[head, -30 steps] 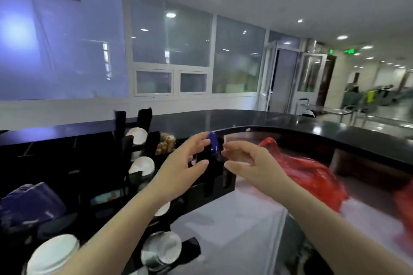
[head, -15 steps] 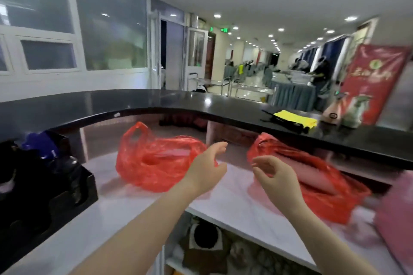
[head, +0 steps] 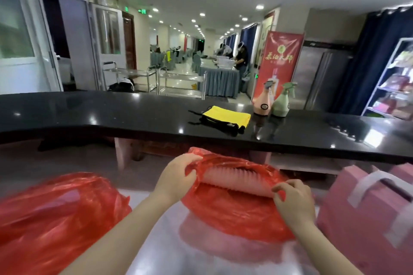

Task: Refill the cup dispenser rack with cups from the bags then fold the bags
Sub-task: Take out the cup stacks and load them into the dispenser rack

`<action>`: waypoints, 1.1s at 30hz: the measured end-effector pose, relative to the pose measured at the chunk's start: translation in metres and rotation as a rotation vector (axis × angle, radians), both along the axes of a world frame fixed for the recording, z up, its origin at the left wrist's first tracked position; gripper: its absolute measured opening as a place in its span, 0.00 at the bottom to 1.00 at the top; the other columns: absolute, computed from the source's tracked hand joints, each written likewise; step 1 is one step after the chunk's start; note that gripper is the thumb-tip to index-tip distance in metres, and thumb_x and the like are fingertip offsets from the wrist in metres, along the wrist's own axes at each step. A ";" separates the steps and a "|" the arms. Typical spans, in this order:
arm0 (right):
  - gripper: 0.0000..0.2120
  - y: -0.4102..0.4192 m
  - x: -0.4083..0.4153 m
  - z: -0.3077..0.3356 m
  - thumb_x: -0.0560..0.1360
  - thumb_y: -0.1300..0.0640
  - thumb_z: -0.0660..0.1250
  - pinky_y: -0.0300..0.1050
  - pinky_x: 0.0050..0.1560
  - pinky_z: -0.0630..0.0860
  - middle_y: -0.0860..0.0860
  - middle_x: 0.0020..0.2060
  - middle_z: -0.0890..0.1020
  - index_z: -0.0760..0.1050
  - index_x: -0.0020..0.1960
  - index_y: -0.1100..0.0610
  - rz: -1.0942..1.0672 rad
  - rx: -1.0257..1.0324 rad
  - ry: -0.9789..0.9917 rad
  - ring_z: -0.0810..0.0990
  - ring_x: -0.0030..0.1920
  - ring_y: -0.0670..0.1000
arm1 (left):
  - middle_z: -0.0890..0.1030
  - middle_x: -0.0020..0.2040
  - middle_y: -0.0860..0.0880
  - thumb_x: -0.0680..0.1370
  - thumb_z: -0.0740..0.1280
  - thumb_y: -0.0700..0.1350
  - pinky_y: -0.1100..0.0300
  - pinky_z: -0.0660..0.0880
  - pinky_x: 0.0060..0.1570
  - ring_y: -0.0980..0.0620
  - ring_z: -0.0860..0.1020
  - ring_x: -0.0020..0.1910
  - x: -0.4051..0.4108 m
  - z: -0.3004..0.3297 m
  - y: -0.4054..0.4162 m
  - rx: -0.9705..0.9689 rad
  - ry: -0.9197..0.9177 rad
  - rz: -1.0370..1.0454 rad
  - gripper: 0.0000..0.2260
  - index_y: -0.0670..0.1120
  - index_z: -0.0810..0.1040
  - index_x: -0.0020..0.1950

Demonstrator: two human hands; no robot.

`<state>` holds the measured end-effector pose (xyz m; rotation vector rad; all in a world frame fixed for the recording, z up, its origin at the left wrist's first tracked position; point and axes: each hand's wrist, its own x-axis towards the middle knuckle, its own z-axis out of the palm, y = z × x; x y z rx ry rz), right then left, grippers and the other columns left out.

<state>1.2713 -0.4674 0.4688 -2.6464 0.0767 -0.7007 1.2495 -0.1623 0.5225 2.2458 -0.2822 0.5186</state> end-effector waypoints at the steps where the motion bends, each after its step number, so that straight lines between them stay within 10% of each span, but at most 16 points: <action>1: 0.09 -0.010 0.010 -0.008 0.67 0.63 0.73 0.53 0.56 0.71 0.55 0.50 0.80 0.84 0.42 0.51 -0.027 -0.013 0.043 0.75 0.53 0.61 | 0.79 0.58 0.54 0.72 0.64 0.33 0.81 0.59 0.56 0.57 0.74 0.60 0.013 -0.004 -0.009 0.016 0.002 -0.015 0.18 0.47 0.80 0.59; 11: 0.23 -0.066 0.119 -0.061 0.72 0.54 0.70 0.50 0.62 0.71 0.56 0.64 0.74 0.74 0.67 0.49 0.052 0.327 0.393 0.74 0.63 0.59 | 0.62 0.75 0.55 0.75 0.65 0.61 0.37 0.41 0.71 0.48 0.48 0.77 0.135 -0.065 -0.061 0.455 0.359 0.044 0.12 0.66 0.76 0.59; 20: 0.15 -0.082 0.168 -0.104 0.76 0.59 0.65 0.48 0.54 0.74 0.55 0.56 0.79 0.77 0.62 0.55 0.046 0.460 0.449 0.78 0.56 0.57 | 0.41 0.79 0.53 0.67 0.70 0.65 0.35 0.52 0.69 0.41 0.44 0.77 0.185 -0.117 -0.060 0.661 0.641 0.189 0.44 0.64 0.47 0.76; 28: 0.13 -0.075 0.141 -0.124 0.76 0.67 0.63 0.37 0.45 0.71 0.46 0.44 0.83 0.79 0.47 0.50 0.130 0.724 0.451 0.80 0.48 0.49 | 0.46 0.78 0.46 0.67 0.70 0.62 0.47 0.66 0.67 0.39 0.48 0.76 0.194 -0.116 -0.033 0.825 0.602 0.215 0.45 0.64 0.45 0.76; 33: 0.14 -0.060 0.094 -0.138 0.73 0.66 0.68 0.27 0.45 0.69 0.41 0.43 0.82 0.79 0.46 0.46 0.149 0.520 0.432 0.79 0.46 0.44 | 0.56 0.74 0.48 0.66 0.69 0.54 0.45 0.69 0.62 0.37 0.62 0.69 0.187 -0.107 -0.017 0.765 0.605 0.235 0.41 0.63 0.52 0.75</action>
